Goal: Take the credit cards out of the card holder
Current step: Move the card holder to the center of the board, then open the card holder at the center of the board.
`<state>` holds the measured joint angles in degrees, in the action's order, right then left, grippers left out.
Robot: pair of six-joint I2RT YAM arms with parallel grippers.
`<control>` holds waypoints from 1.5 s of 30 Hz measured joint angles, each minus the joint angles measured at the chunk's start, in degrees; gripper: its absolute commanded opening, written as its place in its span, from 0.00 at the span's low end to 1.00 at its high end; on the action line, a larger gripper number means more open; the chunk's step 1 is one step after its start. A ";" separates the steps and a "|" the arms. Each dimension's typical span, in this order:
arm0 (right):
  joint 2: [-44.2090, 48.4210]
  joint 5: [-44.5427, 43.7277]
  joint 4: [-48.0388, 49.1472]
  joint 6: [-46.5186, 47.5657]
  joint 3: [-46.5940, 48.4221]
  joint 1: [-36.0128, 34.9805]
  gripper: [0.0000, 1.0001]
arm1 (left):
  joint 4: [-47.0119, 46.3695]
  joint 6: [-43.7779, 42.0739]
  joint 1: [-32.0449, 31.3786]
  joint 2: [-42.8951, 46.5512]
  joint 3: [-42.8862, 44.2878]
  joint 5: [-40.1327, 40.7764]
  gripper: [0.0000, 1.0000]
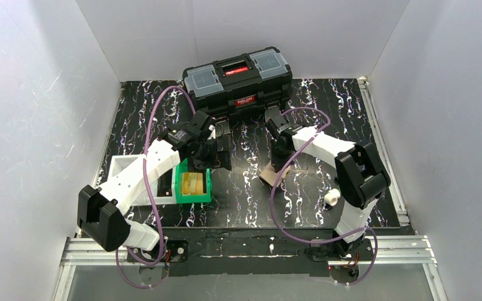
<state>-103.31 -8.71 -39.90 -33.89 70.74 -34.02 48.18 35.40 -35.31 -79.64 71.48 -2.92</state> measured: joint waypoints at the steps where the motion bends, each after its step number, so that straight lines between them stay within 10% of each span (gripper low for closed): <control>1: 0.31 1.84 1.40 0.13 -0.46 -0.35 0.01 | -0.07 0.20 0.00 0.00 -0.09 -0.11 0.98; 11: 1.46 16.41 14.45 2.49 -4.92 -6.03 0.01 | -3.58 3.15 0.00 -2.05 -5.01 -4.28 0.90; 27: 3.17 23.47 22.18 2.60 -10.10 -6.67 0.01 | -18.73 7.78 -0.20 -12.74 -8.87 -17.57 0.13; 45: 3.17 23.47 22.23 2.45 -10.16 -6.67 0.01 | -30.69 13.75 -2.08 -23.50 -11.13 -23.04 0.00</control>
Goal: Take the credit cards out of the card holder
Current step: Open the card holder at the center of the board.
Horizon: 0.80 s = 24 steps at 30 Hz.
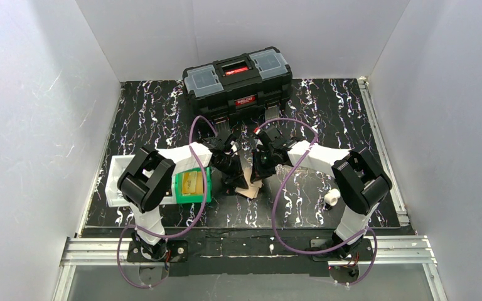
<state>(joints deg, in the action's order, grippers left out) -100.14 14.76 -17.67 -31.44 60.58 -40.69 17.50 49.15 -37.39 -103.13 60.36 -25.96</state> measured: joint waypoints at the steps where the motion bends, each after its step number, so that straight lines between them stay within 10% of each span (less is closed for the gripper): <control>1: 0.00 -0.02 -0.13 -0.07 0.00 0.00 0.01 | 0.09 0.35 0.11 -0.28 0.04 0.04 0.00; 10: 0.85 -1.40 -1.53 -0.04 0.11 -0.07 0.02 | 2.82 2.99 -0.68 -0.28 1.27 3.67 0.00; 15: 1.64 -5.53 -6.10 0.04 2.14 -0.90 0.28 | 3.23 3.91 -0.83 -0.26 1.40 4.24 0.00; 24: -1.11 -12.35 -11.50 -1.42 9.27 -6.03 0.35 | 3.08 4.50 -0.87 -0.26 1.29 4.28 0.00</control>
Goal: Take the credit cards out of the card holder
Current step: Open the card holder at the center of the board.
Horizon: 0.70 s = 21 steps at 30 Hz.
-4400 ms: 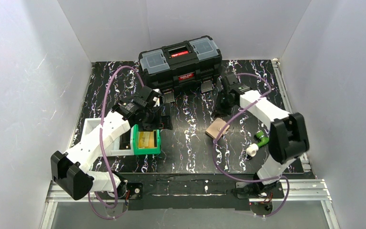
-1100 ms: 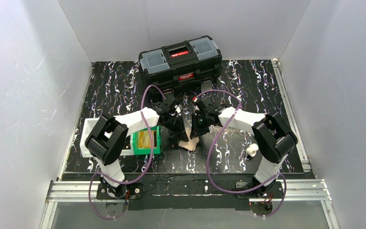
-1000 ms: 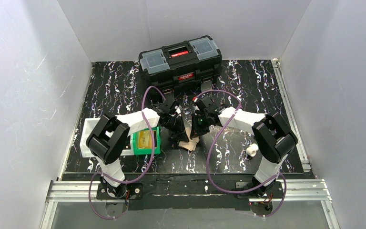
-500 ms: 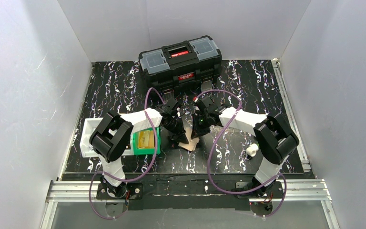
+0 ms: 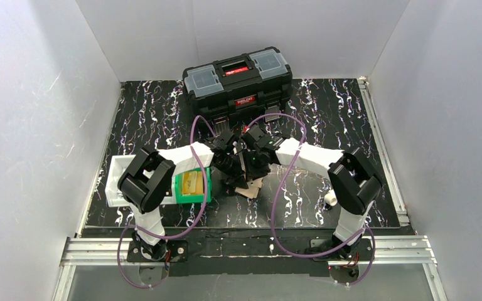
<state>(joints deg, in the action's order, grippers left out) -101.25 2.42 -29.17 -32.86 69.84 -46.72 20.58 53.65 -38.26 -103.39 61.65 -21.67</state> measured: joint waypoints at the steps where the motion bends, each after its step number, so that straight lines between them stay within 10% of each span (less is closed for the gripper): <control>1: -0.92 -0.90 -0.72 -0.24 0.66 -0.48 0.35 | -0.15 0.09 0.00 0.07 -0.04 0.00 0.00; 21: -8.63 -10.29 -11.78 -5.31 9.51 -4.24 0.29 | -2.82 2.89 1.99 0.87 -2.91 -3.06 0.00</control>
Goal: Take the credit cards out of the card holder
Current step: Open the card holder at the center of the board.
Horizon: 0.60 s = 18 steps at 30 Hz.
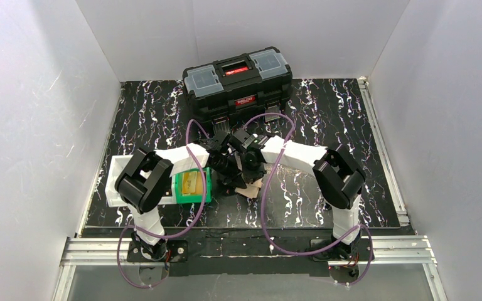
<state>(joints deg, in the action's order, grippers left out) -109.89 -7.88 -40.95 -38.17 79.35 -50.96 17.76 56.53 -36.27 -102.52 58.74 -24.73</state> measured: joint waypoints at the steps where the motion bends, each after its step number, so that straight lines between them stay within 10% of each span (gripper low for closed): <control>1: -0.24 -0.98 -0.46 0.04 0.37 -0.46 0.28 | -0.33 0.44 0.20 0.11 -0.33 -0.24 0.00; 9: -0.74 -4.46 -1.16 0.37 0.81 -1.73 0.01 | -2.60 2.56 0.52 0.92 -2.19 -0.61 0.00; 18: 1.90 -3.13 3.56 1.66 -2.99 -1.27 0.01 | -1.70 4.63 0.72 1.03 -2.10 0.46 0.00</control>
<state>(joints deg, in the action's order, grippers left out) -107.98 -11.00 -37.39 -36.51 76.36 -52.23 16.05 61.17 -35.55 -101.49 56.64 -24.27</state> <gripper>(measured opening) 0.031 0.008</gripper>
